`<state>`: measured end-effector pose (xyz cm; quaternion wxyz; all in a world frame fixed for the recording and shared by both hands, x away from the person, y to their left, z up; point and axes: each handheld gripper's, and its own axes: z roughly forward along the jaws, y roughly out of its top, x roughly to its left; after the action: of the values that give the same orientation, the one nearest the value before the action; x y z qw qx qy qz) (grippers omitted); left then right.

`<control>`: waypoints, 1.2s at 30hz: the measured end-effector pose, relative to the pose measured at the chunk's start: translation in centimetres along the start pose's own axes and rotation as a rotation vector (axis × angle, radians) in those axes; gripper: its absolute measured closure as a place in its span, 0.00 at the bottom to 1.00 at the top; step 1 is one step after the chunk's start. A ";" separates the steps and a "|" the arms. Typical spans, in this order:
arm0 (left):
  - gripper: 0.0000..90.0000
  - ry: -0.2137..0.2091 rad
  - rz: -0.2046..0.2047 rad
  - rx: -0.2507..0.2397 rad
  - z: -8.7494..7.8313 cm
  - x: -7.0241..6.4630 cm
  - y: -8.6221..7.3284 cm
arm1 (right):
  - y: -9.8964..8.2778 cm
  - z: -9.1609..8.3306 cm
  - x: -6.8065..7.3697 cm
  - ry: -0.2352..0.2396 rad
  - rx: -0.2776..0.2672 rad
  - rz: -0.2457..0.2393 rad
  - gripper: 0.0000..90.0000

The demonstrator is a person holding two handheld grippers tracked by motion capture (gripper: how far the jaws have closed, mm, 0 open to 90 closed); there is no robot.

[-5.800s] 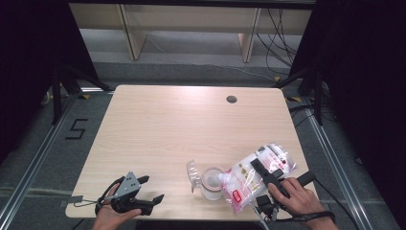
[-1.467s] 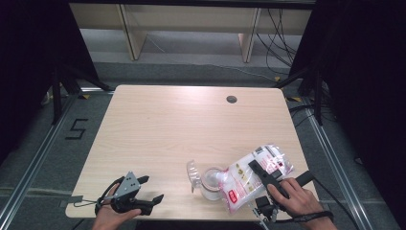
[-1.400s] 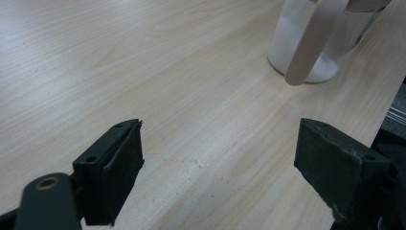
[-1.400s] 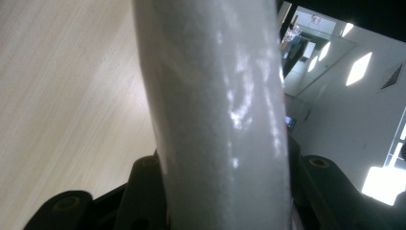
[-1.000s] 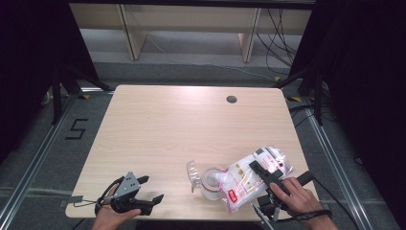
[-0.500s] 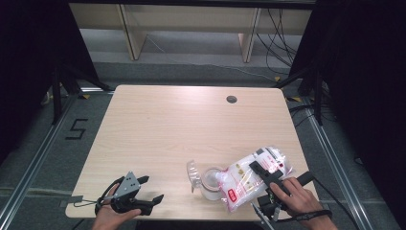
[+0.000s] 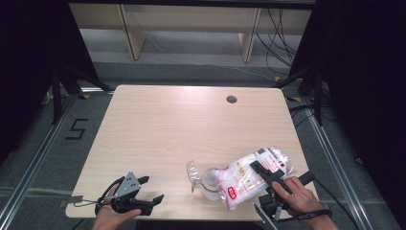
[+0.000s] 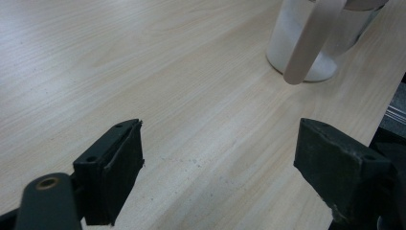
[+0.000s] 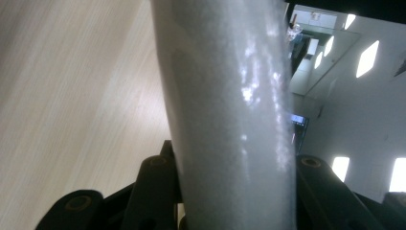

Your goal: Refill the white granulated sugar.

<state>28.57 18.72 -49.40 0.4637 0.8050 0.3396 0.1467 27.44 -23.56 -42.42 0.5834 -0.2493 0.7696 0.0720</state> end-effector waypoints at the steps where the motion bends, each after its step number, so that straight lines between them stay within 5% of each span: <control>1: 0.18 0.000 -0.001 0.002 0.0 0.0 0.0 | -0.4 0.0 -0.2 -0.004 -0.036 0.039 0.74; 2: 0.18 0.000 -0.001 0.002 0.0 0.0 0.0 | -0.4 0.0 -0.2 -0.004 -0.036 0.039 0.74; 3: 0.18 0.000 0.000 0.001 0.0 0.0 0.0 | -0.7 0.0 0.0 -0.002 -0.046 0.100 0.74; 5: 0.18 0.002 0.001 0.005 0.0 0.0 0.0 | -1.1 0.1 0.1 0.012 -0.067 0.146 0.75; 7: 0.18 0.001 0.001 0.005 0.0 0.0 0.0 | -1.2 0.2 0.1 -0.001 -0.085 0.150 0.75; 9: 0.18 0.002 0.001 0.006 0.0 0.0 0.0 | -1.6 0.5 0.7 0.021 -0.105 0.229 0.75; 14: 0.19 0.001 0.002 0.006 0.0 0.0 0.0 | -2.1 0.9 1.2 0.036 -0.124 0.282 0.75; 16: 0.19 0.002 0.004 0.008 0.0 0.0 0.0 | -2.5 1.1 1.8 0.048 -0.137 0.382 0.76; 18: 0.19 0.000 0.002 0.007 0.0 0.0 0.0 | -3.0 1.2 1.4 0.040 -0.156 0.343 0.76; 19: 0.19 0.000 0.002 0.009 0.0 0.0 0.0 | -3.0 1.1 2.0 0.037 -0.143 0.437 0.76; 21: 0.19 -0.001 0.005 0.009 0.0 0.0 0.0 | -3.3 1.2 1.7 0.036 -0.152 0.408 0.76; 25: 0.19 0.000 0.005 0.010 0.0 0.0 0.0 | -3.8 1.3 2.3 0.041 -0.167 0.523 0.76; 27: 0.19 -0.001 0.004 0.011 0.0 0.0 0.0 | -4.0 1.5 2.0 0.034 -0.189 0.482 0.76; 28: 0.19 -0.002 0.001 0.011 0.0 0.0 0.0 | -4.1 1.6 2.5 0.041 -0.186 0.570 0.76; 30: 0.19 -0.002 0.000 0.012 0.0 0.0 0.0 | -4.3 1.7 2.4 0.032 -0.196 0.556 0.76; 33: 0.19 -0.002 0.001 0.013 0.0 0.0 0.0 | -4.6 2.0 2.9 0.049 -0.215 0.667 0.77; 36: 0.19 -0.001 0.001 0.012 0.0 0.0 0.0 | -4.7 2.2 3.0 0.053 -0.228 0.688 0.77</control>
<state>28.55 18.69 -49.38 0.4590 0.8081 0.3397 0.1444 30.97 -27.67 -45.08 0.4734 -0.0409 0.8103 0.3429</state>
